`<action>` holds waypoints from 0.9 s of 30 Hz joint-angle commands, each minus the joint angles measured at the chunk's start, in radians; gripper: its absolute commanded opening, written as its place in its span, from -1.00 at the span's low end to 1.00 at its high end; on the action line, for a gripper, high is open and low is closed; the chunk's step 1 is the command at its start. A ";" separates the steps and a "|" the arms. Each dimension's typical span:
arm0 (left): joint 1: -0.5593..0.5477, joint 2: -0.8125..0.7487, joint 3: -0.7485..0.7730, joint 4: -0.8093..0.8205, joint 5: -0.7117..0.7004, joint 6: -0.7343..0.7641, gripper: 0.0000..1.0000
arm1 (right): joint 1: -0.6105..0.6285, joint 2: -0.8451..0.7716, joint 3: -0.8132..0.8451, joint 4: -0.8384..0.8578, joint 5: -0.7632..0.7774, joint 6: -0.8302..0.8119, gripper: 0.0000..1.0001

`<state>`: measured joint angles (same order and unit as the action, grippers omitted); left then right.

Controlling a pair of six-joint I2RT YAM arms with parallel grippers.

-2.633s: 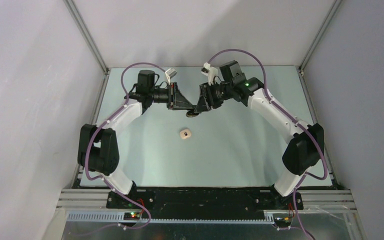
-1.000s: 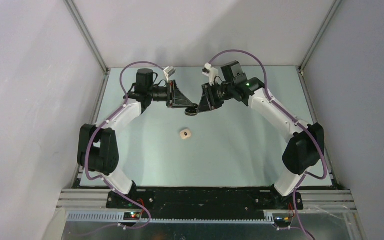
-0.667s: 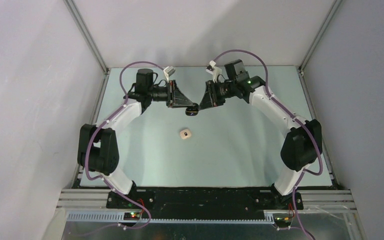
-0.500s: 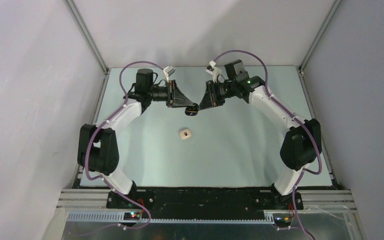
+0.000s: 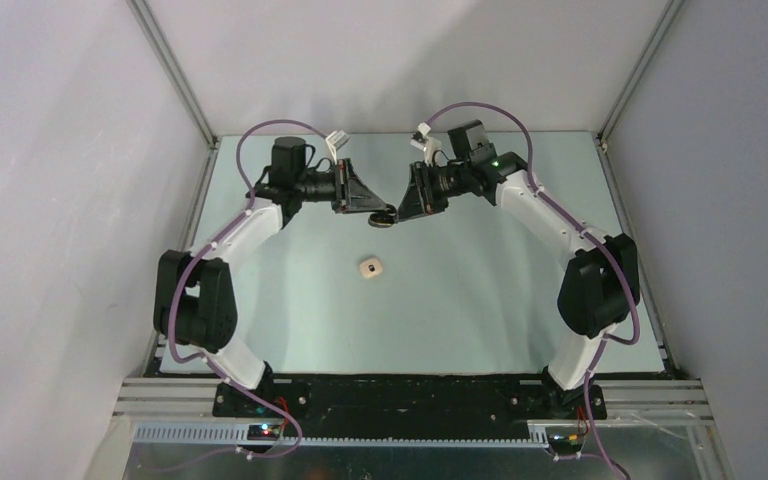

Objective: Insert the wireless bluetooth earbuds into the charging case
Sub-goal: Adjust the earbud with the charging case.

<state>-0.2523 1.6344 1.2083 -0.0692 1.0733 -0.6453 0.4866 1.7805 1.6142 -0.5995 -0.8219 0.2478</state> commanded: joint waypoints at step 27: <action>0.003 -0.028 0.009 0.114 0.002 -0.036 -1.00 | -0.014 0.001 -0.004 0.060 -0.061 0.039 0.17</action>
<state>-0.2592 1.6260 1.2079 -0.0368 1.0573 -0.6399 0.4637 1.7805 1.6039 -0.5556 -0.8471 0.2955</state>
